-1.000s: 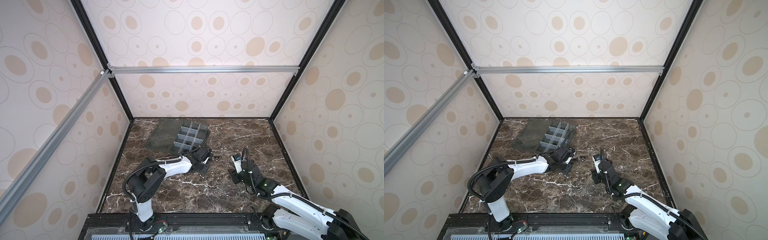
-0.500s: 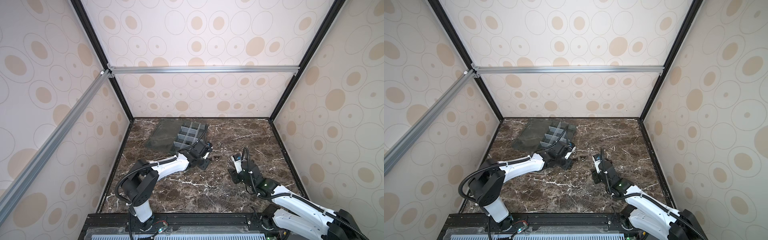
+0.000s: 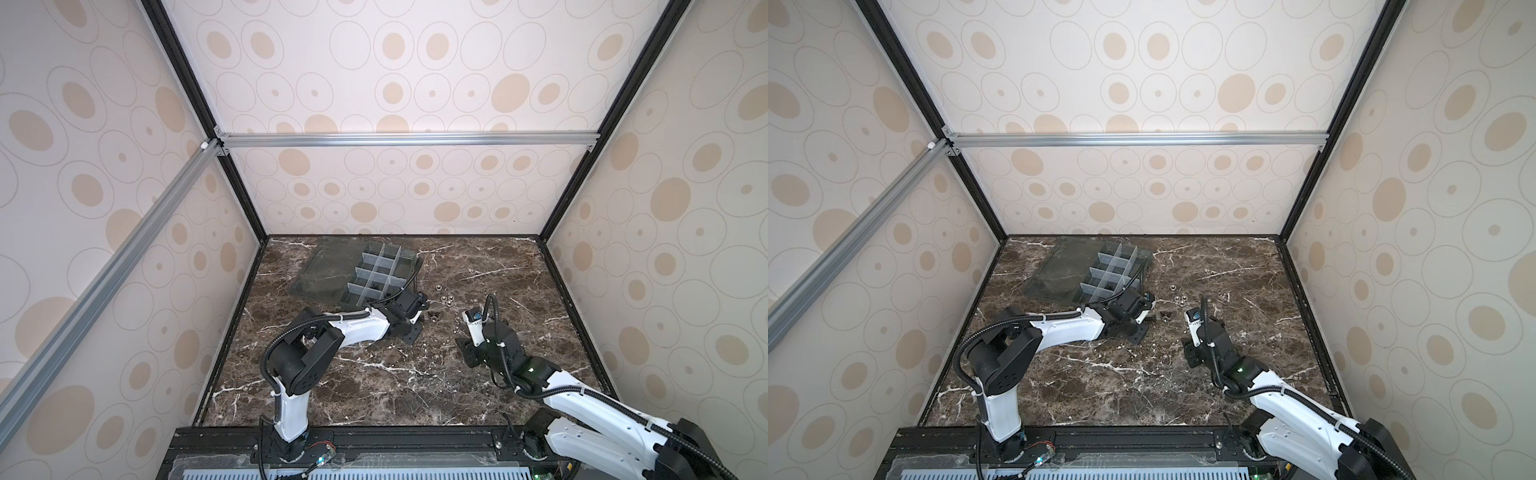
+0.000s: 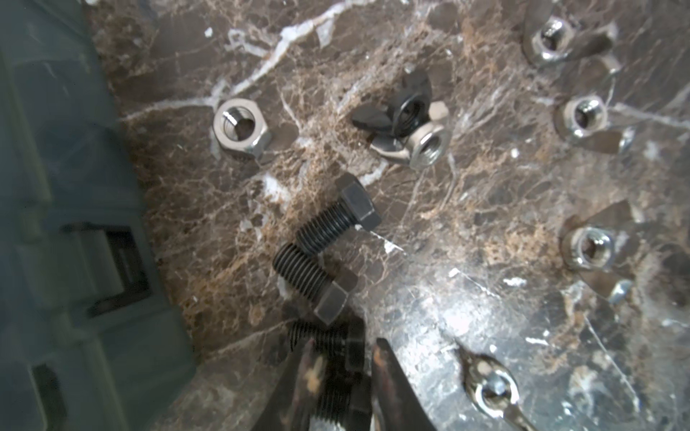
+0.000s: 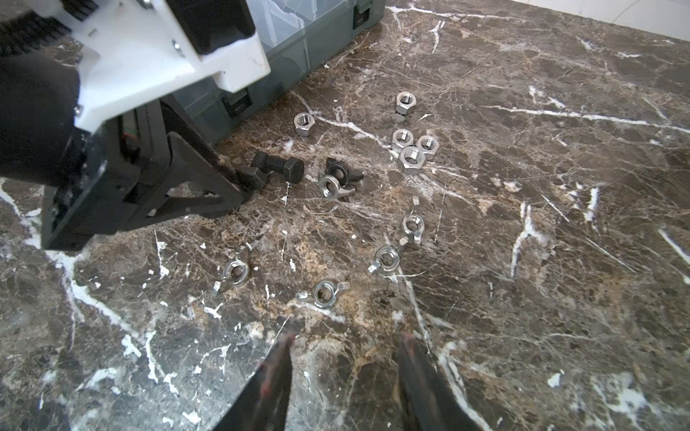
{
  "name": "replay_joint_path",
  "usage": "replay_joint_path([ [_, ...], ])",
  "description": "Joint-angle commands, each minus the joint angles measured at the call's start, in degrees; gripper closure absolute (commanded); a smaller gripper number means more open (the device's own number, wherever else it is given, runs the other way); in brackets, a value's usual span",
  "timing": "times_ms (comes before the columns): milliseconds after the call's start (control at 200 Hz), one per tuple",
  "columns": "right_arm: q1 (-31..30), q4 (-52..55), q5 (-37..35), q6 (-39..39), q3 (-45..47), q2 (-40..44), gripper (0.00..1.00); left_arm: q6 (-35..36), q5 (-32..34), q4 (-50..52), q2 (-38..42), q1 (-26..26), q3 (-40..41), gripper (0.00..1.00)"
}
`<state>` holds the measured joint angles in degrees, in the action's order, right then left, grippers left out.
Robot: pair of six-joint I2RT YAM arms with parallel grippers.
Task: Sort the screws and nuts into containers
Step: Pick up the screw at the center of the table.
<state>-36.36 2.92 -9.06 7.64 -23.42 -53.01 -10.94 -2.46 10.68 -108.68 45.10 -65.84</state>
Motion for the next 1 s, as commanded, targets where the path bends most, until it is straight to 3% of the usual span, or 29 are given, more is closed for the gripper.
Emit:
replay_joint_path([
  [0, -0.5, -1.1, -0.8, -0.2, 0.6, 0.3, 0.52, 0.6, 0.6, -0.5, -1.6, 0.0, -1.8, 0.81],
  [185, -0.4, -1.1, -0.6, -0.2, 0.6, 0.0, 0.52, 0.7, 1.6, 0.1, -1.2, 0.0, -2.4, 0.85],
  [320, -0.4, -1.1, -0.7, -0.2, 0.5, -0.1, 0.52, 0.7, 1.4, 1.2, 0.1, -0.1, -3.2, 0.97],
  [480, -0.5, -1.0, -0.5, -0.3, 0.5, -0.2, 0.52, 0.6, 0.4, 1.9, 3.2, -0.5, -4.0, 1.00],
  [990, -0.4, -1.1, -0.4, -0.4, 0.5, -0.3, 0.52, -0.4, -1.4, 0.2, 9.5, -3.2, -1.9, 1.00],
])
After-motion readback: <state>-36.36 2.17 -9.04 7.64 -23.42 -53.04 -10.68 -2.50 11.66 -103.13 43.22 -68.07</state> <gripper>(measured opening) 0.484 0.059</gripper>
